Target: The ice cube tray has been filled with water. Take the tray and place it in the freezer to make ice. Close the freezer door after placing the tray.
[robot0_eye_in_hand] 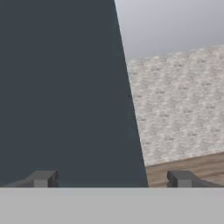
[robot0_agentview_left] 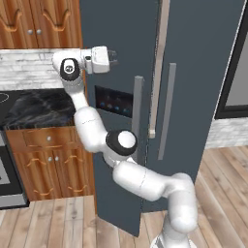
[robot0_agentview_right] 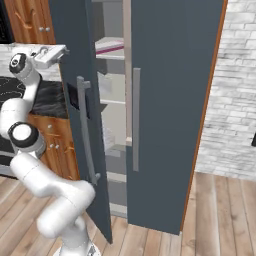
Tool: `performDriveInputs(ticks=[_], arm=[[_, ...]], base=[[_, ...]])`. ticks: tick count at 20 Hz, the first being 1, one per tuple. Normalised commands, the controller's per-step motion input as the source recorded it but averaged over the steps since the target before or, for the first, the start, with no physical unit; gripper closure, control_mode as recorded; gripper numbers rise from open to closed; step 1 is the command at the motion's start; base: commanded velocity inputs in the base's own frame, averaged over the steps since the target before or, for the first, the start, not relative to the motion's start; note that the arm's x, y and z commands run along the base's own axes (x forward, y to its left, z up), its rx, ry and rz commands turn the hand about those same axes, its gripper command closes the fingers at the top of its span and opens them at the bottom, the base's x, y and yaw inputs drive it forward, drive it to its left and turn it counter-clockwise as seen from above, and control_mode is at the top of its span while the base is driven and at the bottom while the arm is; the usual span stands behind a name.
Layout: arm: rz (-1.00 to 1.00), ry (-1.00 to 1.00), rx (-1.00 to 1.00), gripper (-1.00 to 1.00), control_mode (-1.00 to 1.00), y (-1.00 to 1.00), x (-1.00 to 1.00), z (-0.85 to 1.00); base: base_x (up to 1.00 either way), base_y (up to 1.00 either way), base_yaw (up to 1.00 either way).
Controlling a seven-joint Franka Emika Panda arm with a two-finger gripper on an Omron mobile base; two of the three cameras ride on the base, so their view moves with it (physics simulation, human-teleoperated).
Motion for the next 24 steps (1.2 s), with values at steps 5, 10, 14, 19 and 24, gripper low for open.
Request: performDriveInputs(ticks=[5,10,14,19,24], arm=[[0.37,0.0,0.09,-1.0,-1.0,-1.0,0.23,0.0],[0.47,0.0,0.08,-1.0,-1.0,-1.0,0.2,0.0],[0.48,0.0,0.06,-1.0,-1.0,-1.0,0.19,0.0],[0.43,0.0,0.05,-1.0,-1.0,-0.98,0.44,0.0],[0.35,0.0,0.02,-1.0,-1.0,-0.74,0.54,0.0]], base=[[0.0,0.0,0.0],[0.0,0.0,0.0],[0.0,0.0,0.0],[0.0,0.0,0.0],[0.0,0.0,0.0]])
